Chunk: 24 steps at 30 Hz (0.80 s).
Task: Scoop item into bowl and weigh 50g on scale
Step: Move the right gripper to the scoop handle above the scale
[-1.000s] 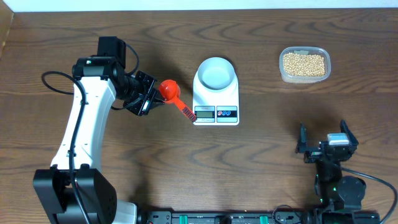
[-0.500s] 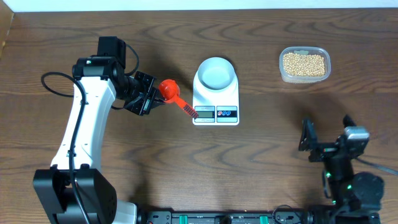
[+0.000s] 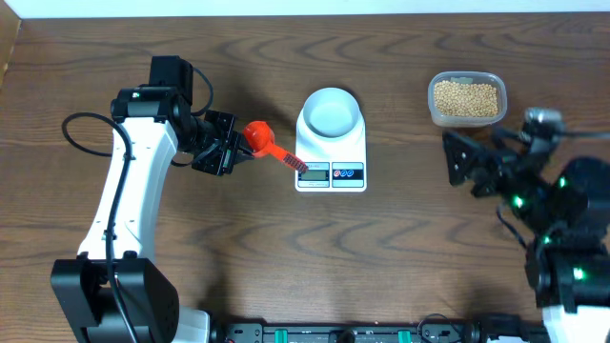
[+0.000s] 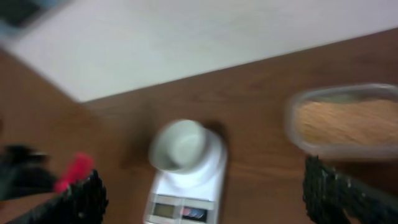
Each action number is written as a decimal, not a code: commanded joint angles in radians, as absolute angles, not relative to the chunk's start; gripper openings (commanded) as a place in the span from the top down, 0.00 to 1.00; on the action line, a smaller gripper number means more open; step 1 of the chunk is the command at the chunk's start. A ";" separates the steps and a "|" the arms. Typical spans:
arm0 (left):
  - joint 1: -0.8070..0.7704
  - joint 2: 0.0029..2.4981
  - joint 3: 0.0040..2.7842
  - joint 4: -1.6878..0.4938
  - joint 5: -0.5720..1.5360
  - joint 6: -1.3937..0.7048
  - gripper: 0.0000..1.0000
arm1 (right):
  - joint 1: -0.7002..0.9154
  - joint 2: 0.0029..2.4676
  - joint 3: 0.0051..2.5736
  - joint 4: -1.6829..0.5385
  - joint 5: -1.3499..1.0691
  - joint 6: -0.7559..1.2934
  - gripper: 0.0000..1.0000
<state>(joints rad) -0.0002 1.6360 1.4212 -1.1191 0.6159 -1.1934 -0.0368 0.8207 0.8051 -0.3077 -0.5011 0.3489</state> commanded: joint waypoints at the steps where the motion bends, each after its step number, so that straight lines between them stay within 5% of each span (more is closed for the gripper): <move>1: 0.004 1.620 1.419 -1.121 0.622 -1.245 0.93 | -0.031 0.890 0.829 -0.222 -0.731 0.538 0.01; 11: -0.069 1.620 1.419 -1.038 0.621 -1.343 0.93 | 0.098 1.088 0.828 -0.096 -0.780 0.685 0.13; 24: -0.210 1.620 1.419 -0.911 0.617 -1.511 0.93 | 0.309 1.218 0.828 0.045 -0.699 0.748 0.12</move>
